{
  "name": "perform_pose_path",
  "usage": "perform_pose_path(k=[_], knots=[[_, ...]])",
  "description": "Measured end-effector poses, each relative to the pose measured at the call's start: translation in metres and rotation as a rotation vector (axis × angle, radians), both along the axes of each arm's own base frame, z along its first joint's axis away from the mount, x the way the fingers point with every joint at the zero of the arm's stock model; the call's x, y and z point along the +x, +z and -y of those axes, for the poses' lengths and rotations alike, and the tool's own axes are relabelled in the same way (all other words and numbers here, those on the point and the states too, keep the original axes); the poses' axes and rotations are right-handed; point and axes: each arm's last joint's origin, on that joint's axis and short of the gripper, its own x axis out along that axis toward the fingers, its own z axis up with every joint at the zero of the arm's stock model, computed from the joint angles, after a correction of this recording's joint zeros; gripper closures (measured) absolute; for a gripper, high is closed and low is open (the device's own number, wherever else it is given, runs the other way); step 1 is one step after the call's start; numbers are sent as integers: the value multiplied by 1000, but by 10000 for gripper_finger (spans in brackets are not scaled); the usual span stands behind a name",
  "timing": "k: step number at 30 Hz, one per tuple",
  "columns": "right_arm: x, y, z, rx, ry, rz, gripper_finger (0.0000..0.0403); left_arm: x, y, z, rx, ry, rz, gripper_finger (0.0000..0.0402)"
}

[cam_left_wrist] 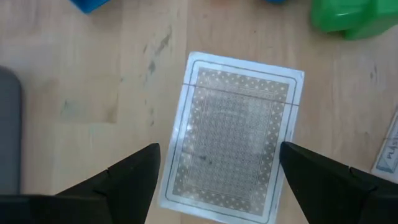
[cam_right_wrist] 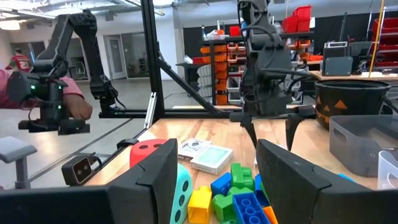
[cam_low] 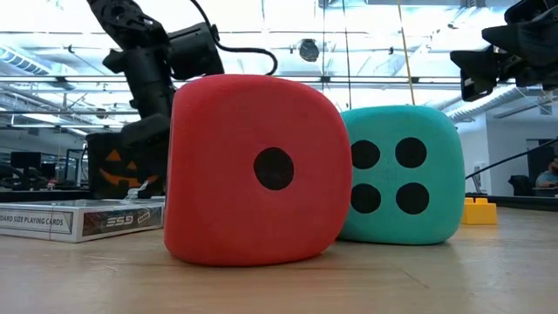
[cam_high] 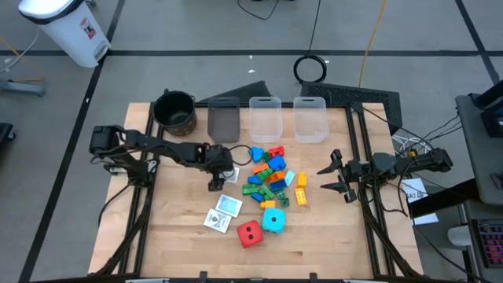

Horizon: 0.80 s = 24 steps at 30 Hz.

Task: Pick & Place Toys
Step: Put the playing card box into the black bin

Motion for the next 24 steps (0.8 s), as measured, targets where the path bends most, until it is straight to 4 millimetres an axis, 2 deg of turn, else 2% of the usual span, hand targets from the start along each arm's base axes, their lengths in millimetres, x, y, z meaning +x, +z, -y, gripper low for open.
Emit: perform_pose_path(k=[8,12,15,19,24], knots=[[0,0,0,0,0,-1,216,-3,-7,1,-119,-79,-30,64],[0,0,0,0,0,-2,215,0,-10,-3,-161,-19,-30,64],[0,0,0,0,0,-2,215,1,-15,-3,-144,-25,-47,64],[0,0,0,0,0,2,216,1,-15,2,-77,-135,-48,66],[0,1,0,1,0,5,215,6,-12,4,-23,-223,10,91]])
